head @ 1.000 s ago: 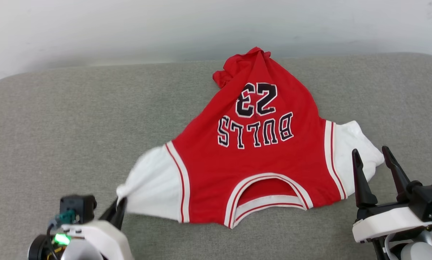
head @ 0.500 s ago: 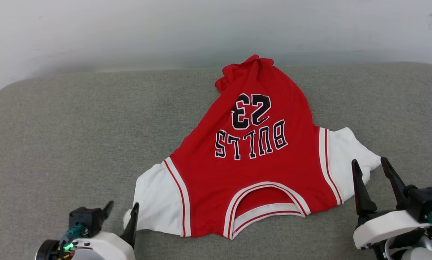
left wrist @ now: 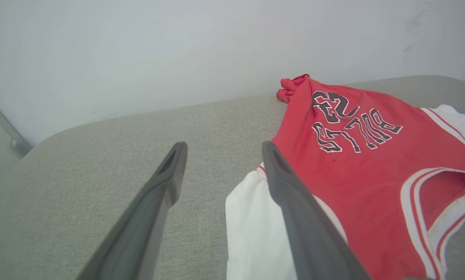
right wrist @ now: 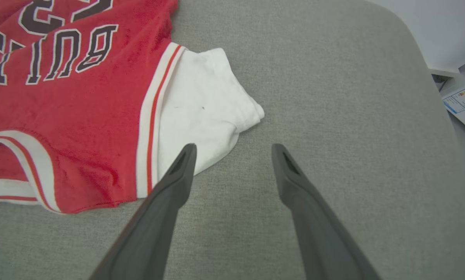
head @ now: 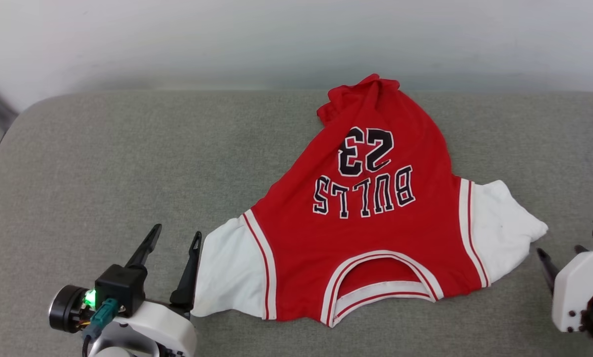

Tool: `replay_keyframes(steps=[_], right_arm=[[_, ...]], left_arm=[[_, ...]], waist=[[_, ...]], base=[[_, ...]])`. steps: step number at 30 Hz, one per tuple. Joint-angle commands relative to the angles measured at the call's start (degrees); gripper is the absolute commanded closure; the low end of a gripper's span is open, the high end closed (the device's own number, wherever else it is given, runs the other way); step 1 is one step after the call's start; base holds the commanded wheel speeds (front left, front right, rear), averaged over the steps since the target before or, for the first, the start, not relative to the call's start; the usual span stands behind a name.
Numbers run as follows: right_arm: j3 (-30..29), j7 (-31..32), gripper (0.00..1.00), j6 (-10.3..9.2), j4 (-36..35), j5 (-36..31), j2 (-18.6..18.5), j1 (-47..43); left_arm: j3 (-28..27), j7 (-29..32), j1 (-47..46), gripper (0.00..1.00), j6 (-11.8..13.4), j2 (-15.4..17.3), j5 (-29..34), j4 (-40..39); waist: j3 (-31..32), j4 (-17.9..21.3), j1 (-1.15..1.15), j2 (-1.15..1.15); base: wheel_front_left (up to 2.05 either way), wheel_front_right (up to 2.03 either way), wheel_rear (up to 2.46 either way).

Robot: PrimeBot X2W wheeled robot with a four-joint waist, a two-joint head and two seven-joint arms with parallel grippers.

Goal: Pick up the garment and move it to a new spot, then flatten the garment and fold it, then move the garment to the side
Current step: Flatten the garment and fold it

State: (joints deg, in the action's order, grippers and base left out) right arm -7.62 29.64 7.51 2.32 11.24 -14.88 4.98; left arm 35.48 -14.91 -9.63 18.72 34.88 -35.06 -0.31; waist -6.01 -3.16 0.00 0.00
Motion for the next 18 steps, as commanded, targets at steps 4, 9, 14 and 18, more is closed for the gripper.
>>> replay_keyframes(steps=[4,9,14,18], right_arm=[[1.7,13.4,0.00,-0.03,-1.5,1.3,-4.8,2.9],[2.8,22.0,0.00,-0.04,-0.3,4.1,-9.3,6.4],[2.0,24.4,0.00,-0.04,3.0,4.3,-11.7,9.3],[2.7,23.8,0.00,-0.03,5.7,3.3,-13.5,10.2]], left_arm=[[0.4,-0.3,-0.2,0.00,-1.0,-0.6,1.8,-0.4],[0.8,-0.3,-1.9,0.00,-1.9,-2.3,2.4,-0.5],[1.1,-0.3,-3.3,0.00,-2.8,-3.9,1.9,-0.8],[1.8,-0.2,-4.0,0.00,-3.2,-4.5,2.2,-1.1]], waist=[[-2.4,-2.2,0.00,0.00],[-5.2,-5.1,0.00,0.00],[-7.8,-8.2,0.00,0.00],[-9.4,-10.4,0.00,0.00]], base=[[0.00,0.00,0.00],[0.00,0.00,0.00],[0.00,0.00,0.00],[0.00,0.00,0.00]])
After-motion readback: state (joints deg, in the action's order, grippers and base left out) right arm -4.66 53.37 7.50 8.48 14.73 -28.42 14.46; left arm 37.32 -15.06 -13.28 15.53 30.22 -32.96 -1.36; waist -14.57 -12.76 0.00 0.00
